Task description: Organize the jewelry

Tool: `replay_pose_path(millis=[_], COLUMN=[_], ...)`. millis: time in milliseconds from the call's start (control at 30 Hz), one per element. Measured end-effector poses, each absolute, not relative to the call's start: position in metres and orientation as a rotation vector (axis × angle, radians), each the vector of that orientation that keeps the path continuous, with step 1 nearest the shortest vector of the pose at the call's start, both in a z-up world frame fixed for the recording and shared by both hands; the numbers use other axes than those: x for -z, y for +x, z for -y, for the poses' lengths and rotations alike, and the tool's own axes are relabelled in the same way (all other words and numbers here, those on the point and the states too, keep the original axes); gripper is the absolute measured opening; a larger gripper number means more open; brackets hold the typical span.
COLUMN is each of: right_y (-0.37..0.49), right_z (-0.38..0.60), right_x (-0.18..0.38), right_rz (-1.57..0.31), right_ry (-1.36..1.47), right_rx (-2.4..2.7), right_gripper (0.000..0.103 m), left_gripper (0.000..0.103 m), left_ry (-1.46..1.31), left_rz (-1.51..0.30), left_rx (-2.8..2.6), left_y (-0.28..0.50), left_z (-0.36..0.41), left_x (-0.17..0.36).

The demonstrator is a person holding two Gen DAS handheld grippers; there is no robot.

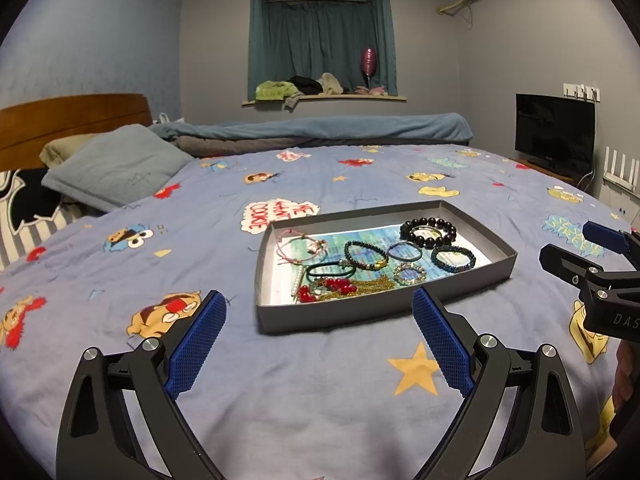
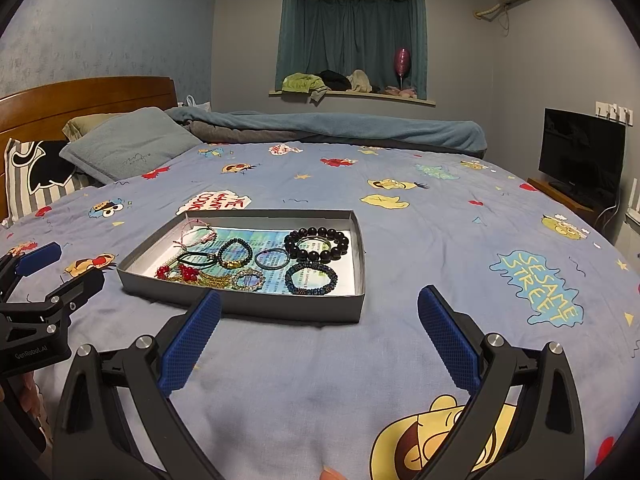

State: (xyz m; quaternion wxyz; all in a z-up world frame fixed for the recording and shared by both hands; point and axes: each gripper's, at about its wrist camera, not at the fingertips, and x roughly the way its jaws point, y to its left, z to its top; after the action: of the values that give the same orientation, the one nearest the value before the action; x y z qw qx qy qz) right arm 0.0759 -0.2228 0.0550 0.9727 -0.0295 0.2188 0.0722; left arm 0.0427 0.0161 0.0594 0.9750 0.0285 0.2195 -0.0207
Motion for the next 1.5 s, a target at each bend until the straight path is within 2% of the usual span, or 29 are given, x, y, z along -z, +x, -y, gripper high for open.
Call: replay_pose_path(millis=[1500], right_y=[0.0765], right_z=[0.2245], right_x=[-0.0553], right_rz=[-0.442], right_ry=[-0.059], right_rx=[-0.145], right_gripper=[0.097], left_gripper=[0.094], left_ry=[0.061], left_rz=[-0.449], left_rx=[0.045], left_y=[0.0422], left_z=[-0.0126], left_x=[-0.0552])
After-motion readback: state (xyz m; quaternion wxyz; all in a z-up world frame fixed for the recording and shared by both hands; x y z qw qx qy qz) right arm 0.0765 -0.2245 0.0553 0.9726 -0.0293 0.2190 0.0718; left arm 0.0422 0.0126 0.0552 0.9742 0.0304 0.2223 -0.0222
